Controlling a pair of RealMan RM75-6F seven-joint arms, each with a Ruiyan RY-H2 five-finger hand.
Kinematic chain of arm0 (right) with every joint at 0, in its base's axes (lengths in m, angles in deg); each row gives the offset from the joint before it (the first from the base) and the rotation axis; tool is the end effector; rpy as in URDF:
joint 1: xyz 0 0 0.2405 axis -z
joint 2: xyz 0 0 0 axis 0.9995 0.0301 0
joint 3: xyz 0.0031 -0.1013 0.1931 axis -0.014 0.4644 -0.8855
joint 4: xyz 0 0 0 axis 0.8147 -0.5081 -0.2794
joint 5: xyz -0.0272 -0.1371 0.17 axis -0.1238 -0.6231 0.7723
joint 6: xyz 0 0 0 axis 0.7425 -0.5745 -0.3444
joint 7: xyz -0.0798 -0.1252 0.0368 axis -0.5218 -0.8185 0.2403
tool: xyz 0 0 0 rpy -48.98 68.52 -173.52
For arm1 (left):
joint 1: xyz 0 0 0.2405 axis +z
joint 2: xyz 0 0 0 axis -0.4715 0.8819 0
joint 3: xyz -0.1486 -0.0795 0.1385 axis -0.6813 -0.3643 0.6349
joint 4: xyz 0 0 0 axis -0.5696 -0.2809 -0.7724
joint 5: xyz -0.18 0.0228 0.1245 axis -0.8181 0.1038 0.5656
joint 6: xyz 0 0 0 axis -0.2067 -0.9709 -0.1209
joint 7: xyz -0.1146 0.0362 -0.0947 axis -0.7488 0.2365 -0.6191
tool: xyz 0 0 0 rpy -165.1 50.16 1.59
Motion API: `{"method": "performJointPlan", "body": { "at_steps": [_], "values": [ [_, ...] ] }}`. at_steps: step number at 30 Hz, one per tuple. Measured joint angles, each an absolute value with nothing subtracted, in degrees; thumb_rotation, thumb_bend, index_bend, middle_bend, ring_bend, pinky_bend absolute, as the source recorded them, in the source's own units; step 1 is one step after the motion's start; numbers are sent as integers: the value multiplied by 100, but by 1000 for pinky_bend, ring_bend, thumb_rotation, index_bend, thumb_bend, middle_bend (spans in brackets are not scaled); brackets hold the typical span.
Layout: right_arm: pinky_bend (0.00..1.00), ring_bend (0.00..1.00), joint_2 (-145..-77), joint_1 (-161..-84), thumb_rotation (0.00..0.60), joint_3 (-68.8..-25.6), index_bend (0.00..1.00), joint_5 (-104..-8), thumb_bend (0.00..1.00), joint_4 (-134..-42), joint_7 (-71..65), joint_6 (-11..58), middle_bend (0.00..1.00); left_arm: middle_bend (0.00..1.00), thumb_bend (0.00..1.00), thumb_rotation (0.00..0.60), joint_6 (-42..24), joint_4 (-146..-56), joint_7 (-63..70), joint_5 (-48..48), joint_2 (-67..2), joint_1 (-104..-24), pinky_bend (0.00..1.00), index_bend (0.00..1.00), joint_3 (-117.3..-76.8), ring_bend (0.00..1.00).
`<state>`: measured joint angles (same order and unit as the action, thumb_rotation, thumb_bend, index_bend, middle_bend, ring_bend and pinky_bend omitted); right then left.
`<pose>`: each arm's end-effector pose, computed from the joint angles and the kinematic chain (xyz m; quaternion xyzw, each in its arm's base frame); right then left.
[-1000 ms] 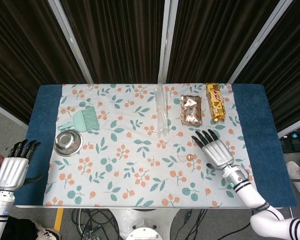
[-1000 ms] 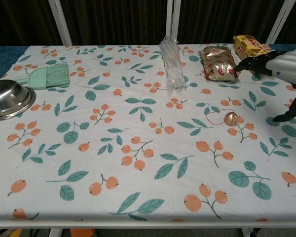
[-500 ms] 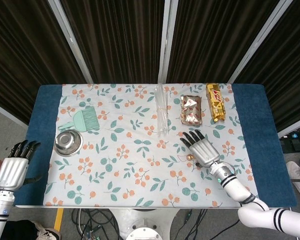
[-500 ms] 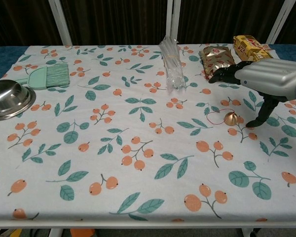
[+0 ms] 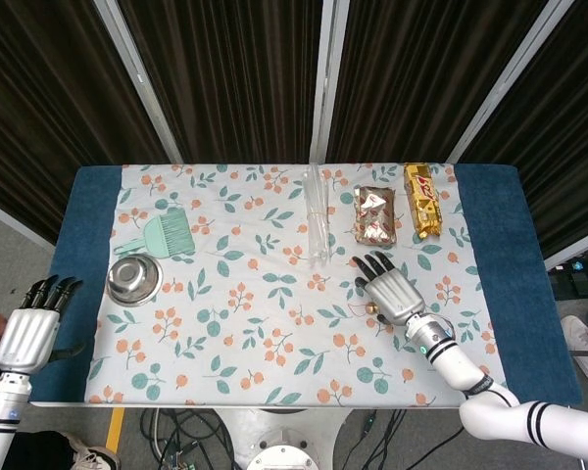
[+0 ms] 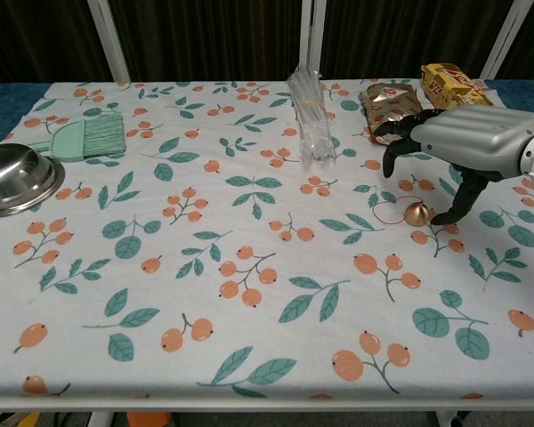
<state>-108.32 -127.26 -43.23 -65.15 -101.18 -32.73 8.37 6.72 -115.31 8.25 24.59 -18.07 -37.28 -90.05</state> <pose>-0.1537 -0.3092 -0.0167 0.8279 -0.2676 0.2663 0.4147 -0.2860 0.2035 0.1035 -0.6475 -0.3661 -0.3443 0.5729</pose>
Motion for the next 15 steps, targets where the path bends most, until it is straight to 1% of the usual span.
{"method": "performJointPlan", "body": {
  "at_steps": [9, 15],
  "values": [
    [0, 0, -10932, -12817, 600, -4271, 414, -6508, 106, -9980, -3214, 863, 7, 98, 0, 600, 622, -11482, 801, 2426, -1833, -3734, 101, 114, -8991, 37],
    [0, 0, -10928, -12848, 600, -4230, 441, -6516, 153, -9973, -3153, 884, 17, 98, 0, 600, 593, -11472, 780, 2418, -1822, -3741, 101, 114, -8982, 37]
  ]
}}
